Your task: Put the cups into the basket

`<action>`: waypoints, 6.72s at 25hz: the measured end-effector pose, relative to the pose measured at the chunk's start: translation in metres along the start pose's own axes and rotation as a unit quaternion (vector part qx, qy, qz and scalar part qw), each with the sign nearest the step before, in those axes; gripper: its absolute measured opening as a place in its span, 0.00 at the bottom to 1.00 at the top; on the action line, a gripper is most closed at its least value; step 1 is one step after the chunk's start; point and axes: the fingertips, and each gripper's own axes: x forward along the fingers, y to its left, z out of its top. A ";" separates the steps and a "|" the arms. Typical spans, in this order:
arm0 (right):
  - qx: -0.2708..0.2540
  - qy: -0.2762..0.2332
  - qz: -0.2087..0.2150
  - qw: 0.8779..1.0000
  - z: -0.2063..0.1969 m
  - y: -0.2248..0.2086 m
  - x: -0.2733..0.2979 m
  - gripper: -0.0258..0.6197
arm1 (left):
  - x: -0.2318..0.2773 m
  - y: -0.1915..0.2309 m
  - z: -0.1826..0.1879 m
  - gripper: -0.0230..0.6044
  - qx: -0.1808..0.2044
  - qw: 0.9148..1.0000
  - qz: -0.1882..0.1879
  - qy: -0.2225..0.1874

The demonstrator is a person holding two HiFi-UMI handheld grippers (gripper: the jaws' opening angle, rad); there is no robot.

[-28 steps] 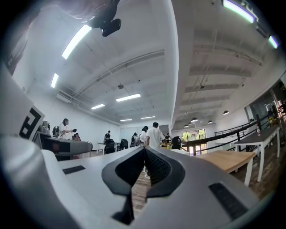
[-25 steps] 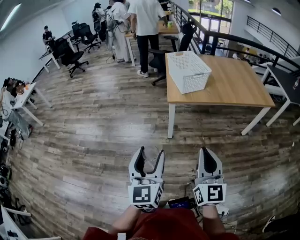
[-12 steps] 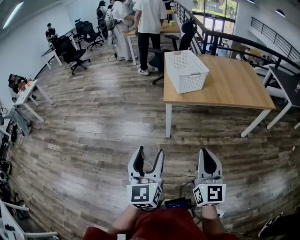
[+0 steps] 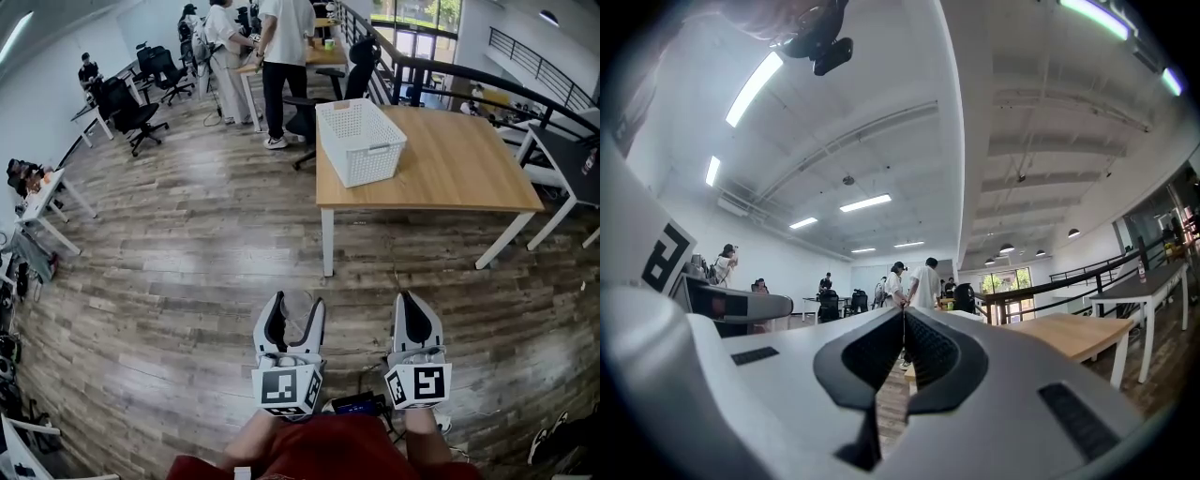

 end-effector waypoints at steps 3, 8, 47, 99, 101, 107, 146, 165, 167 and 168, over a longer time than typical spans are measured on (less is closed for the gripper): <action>-0.006 0.001 -0.005 1.000 0.000 -0.003 0.008 0.06 | 0.009 0.001 -0.001 0.50 -0.003 1.000 -0.008 0.000; -0.013 0.004 -0.007 1.000 -0.002 -0.001 0.029 0.06 | 0.026 0.012 -0.003 0.50 -0.005 1.000 -0.015 0.002; -0.048 0.007 -0.055 0.997 -0.002 0.031 0.224 0.06 | 0.192 0.130 0.005 0.50 -0.026 0.995 -0.089 0.023; -0.026 0.014 -0.060 0.998 -0.026 -0.191 0.334 0.06 | 0.408 0.015 -0.002 0.50 -0.047 0.994 -0.088 0.035; -0.021 0.014 -0.057 0.998 -0.029 -0.199 0.335 0.06 | 0.416 0.010 -0.003 0.50 -0.043 0.995 -0.084 0.037; -0.006 0.014 -0.050 0.999 -0.036 -0.219 0.342 0.06 | 0.430 0.002 -0.004 0.50 -0.037 0.996 -0.070 0.037; -0.047 0.005 -0.066 0.997 -0.027 -0.222 0.520 0.06 | 0.583 0.075 0.028 0.50 -0.061 0.990 -0.128 0.013; -0.062 0.016 -0.129 0.990 -0.028 -0.230 0.561 0.06 | 0.647 0.088 0.029 0.50 -0.087 0.977 -0.195 0.025; -0.061 0.017 -0.129 0.990 -0.030 -0.230 0.562 0.06 | 0.651 0.088 0.026 0.50 -0.090 0.976 -0.196 0.028; -0.060 0.017 -0.128 0.990 -0.031 -0.231 0.563 0.06 | 0.652 0.087 0.025 0.50 -0.092 0.976 -0.195 0.029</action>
